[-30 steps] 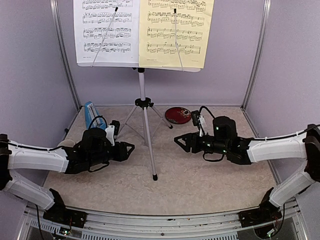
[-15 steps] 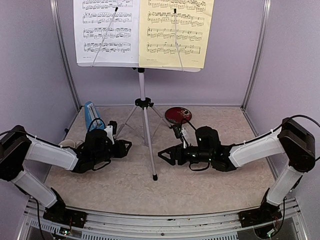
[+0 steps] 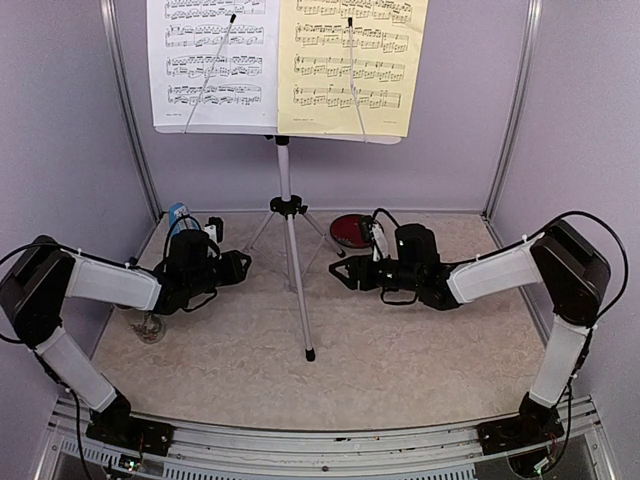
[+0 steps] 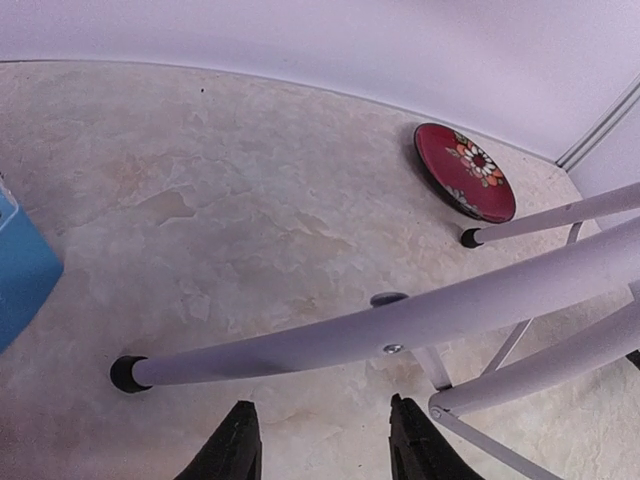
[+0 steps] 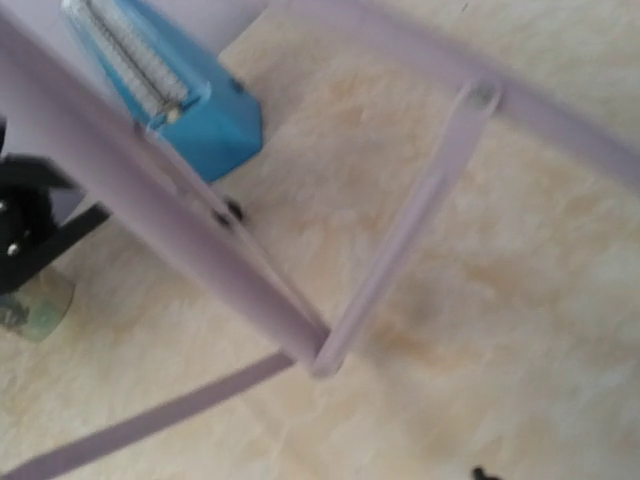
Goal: Set up the instrument practice props
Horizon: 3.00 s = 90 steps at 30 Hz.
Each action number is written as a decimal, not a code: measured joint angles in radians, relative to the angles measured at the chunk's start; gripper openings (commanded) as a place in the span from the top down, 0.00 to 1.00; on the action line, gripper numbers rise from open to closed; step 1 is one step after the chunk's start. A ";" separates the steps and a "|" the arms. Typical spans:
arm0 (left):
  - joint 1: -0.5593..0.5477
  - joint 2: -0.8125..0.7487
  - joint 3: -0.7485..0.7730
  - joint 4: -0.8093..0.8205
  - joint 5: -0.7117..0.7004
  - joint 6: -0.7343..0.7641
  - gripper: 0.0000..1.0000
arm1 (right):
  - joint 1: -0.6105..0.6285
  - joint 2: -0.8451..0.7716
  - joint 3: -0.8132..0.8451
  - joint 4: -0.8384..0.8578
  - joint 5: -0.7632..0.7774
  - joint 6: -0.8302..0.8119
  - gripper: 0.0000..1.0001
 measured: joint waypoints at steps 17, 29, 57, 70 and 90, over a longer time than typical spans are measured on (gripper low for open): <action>0.029 0.094 0.011 -0.032 0.010 -0.001 0.58 | -0.055 0.066 0.049 -0.049 -0.016 -0.102 0.30; 0.037 0.163 0.079 -0.051 0.005 0.001 0.58 | 0.103 -0.015 -0.103 0.024 -0.064 0.019 0.15; 0.063 0.251 0.206 -0.127 0.020 0.028 0.59 | 0.269 0.177 -0.006 0.091 0.105 0.101 0.84; 0.097 0.322 0.319 -0.137 0.075 0.030 0.60 | 0.200 0.183 0.046 0.033 0.127 -0.025 1.00; 0.093 0.087 0.296 -0.137 0.105 0.096 0.04 | 0.158 0.234 0.116 0.028 0.113 -0.068 0.59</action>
